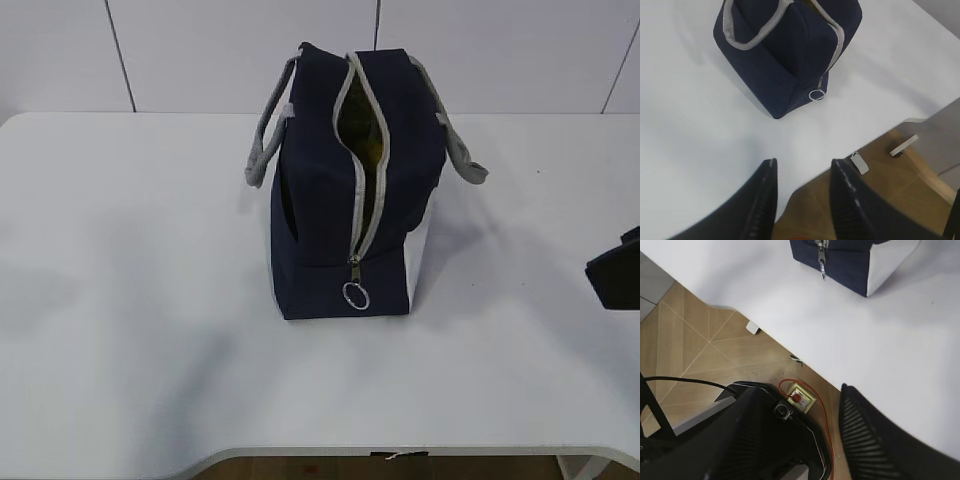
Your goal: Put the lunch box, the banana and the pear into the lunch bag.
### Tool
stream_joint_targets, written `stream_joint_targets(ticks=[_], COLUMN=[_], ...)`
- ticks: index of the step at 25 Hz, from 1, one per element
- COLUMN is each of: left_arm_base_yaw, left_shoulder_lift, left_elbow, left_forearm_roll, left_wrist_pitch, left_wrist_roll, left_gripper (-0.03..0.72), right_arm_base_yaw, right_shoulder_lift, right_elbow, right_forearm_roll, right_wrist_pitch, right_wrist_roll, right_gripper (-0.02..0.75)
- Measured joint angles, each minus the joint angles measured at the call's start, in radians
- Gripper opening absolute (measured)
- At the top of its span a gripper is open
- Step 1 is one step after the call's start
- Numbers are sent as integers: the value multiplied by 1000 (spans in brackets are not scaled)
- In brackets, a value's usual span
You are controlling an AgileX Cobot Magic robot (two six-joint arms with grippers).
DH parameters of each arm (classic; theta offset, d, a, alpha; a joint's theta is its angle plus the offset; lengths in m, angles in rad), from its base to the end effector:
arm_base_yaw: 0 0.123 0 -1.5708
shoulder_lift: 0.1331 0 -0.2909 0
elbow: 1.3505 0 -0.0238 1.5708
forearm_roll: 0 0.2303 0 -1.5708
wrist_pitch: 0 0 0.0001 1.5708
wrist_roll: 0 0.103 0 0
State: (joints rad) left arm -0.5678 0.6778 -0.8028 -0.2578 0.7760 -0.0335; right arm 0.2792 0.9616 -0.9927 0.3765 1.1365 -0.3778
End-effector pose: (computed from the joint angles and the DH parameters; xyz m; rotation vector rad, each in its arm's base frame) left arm 0.0797 -0.0727 0.3528 0.4854 2.1239 -0.6498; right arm 0.1306 0.0732 0.3511 -0.7440 2.4279 0.4603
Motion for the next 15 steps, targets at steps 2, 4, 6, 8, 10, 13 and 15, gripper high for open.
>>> stream_joint_targets(ticks=[2, 4, 6, 8, 10, 13, 15], left_arm_base_yaw=[0, 0, 0, 0, 0, 0, 0], left_shoulder_lift=[0, 0, 0, 0, 0, 0, 0], left_elbow=[0, 0, 0, 0, 0, 0, 0], left_forearm_roll=[15, 25, 31, 48, 70, 81, 81], left_wrist_pitch=[0, 0, 0, 0, 0, 0, 0], left_wrist_roll=[0, 0, 0, 0, 0, 0, 0], left_gripper=[271, 269, 267, 267, 267, 267, 267], right_arm_base_yaw=[0, 0, 0, 0, 0, 0, 0], right_shoulder_lift=[0, 0, 0, 4, 20, 52, 68], right_elbow=[0, 0, 0, 0, 0, 2, 8], right_forearm_roll=[9, 24, 34, 46, 59, 65, 65], right_wrist_pitch=[-10, -45, -73, -77, -81, -104, -132], right_wrist_roll=[-2, -2, 5, 7, -1, -78, -143], right_gripper=[408, 408, 408, 408, 408, 408, 408])
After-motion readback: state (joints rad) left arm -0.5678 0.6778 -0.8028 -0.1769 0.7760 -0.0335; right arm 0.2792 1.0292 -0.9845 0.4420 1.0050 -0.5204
